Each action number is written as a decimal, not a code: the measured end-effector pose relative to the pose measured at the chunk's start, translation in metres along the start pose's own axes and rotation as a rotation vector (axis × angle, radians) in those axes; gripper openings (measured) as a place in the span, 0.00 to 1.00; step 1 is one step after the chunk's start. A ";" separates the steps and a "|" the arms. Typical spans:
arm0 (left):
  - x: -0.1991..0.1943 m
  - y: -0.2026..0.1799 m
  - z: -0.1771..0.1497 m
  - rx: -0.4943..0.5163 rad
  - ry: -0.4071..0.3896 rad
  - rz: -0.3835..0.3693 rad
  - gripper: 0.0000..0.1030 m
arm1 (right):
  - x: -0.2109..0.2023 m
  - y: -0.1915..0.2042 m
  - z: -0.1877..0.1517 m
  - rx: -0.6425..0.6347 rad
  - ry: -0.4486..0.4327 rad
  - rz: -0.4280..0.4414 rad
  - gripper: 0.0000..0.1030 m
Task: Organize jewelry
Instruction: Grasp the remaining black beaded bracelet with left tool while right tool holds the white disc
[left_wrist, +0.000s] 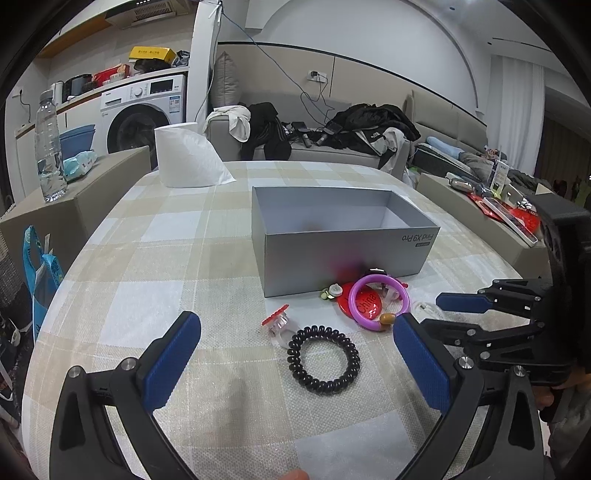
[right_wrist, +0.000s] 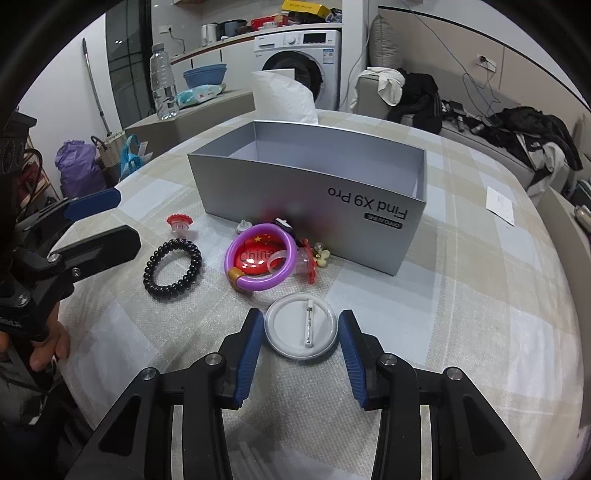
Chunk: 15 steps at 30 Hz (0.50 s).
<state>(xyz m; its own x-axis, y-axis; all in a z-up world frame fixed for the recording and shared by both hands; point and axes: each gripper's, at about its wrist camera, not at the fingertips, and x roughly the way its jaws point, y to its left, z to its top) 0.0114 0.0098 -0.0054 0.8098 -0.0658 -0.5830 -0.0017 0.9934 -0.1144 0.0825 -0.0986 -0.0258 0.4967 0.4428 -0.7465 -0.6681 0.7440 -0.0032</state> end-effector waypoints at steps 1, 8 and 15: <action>0.001 -0.002 0.000 0.006 0.009 0.003 0.98 | -0.002 -0.002 -0.001 0.006 -0.009 0.009 0.39; 0.006 -0.015 -0.001 0.072 0.106 -0.003 0.98 | -0.008 -0.012 -0.001 0.053 -0.045 0.038 0.39; 0.015 -0.023 -0.006 0.106 0.217 -0.073 0.83 | -0.009 -0.014 -0.001 0.058 -0.051 0.054 0.39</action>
<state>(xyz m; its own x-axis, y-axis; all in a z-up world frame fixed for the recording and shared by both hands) 0.0201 -0.0148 -0.0164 0.6605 -0.1448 -0.7367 0.1229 0.9888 -0.0841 0.0867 -0.1138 -0.0200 0.4895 0.5065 -0.7098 -0.6622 0.7455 0.0754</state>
